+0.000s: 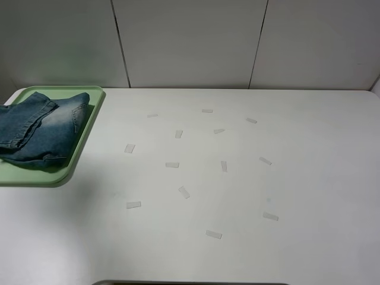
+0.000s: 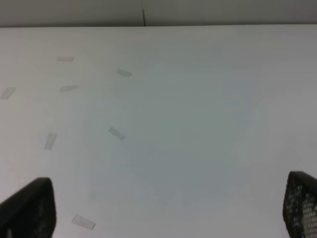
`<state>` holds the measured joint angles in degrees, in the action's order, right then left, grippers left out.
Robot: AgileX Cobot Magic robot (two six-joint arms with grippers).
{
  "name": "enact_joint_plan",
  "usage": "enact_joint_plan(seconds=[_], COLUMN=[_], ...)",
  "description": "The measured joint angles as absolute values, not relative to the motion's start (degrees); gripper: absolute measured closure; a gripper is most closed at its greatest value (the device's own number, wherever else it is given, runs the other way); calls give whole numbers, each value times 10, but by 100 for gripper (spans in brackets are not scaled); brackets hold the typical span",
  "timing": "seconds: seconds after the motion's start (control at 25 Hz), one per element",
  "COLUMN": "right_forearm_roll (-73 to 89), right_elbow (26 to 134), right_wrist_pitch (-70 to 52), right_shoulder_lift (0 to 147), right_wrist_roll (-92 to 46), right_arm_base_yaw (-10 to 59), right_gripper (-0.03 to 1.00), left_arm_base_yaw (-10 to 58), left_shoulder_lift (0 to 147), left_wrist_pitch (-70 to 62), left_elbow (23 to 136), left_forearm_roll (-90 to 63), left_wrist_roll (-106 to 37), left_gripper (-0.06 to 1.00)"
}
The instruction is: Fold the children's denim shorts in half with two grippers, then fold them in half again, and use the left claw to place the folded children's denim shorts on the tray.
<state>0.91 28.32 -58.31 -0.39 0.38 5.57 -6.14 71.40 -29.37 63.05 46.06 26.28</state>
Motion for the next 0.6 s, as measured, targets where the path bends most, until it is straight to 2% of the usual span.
enact_joint_plan(seconds=[0.12, 0.4, 0.6], right_forearm_roll=[9, 9, 9], right_elbow=[283, 283, 283], right_wrist_pitch=[-583, -583, -583], right_shoulder_lift=[-4, -4, -4], right_wrist_roll=[4, 4, 4], right_arm_base_yaw=[56, 56, 56], right_gripper=[27, 27, 27], left_arm_base_yaw=[-61, -61, -61], left_shoulder_lift=[648, 518, 389], left_wrist_pitch=[-304, -374, -353], left_elbow=[630, 624, 560], left_forearm_roll=[322, 130, 110], left_wrist_roll=[140, -26, -47], left_gripper=[7, 7, 7])
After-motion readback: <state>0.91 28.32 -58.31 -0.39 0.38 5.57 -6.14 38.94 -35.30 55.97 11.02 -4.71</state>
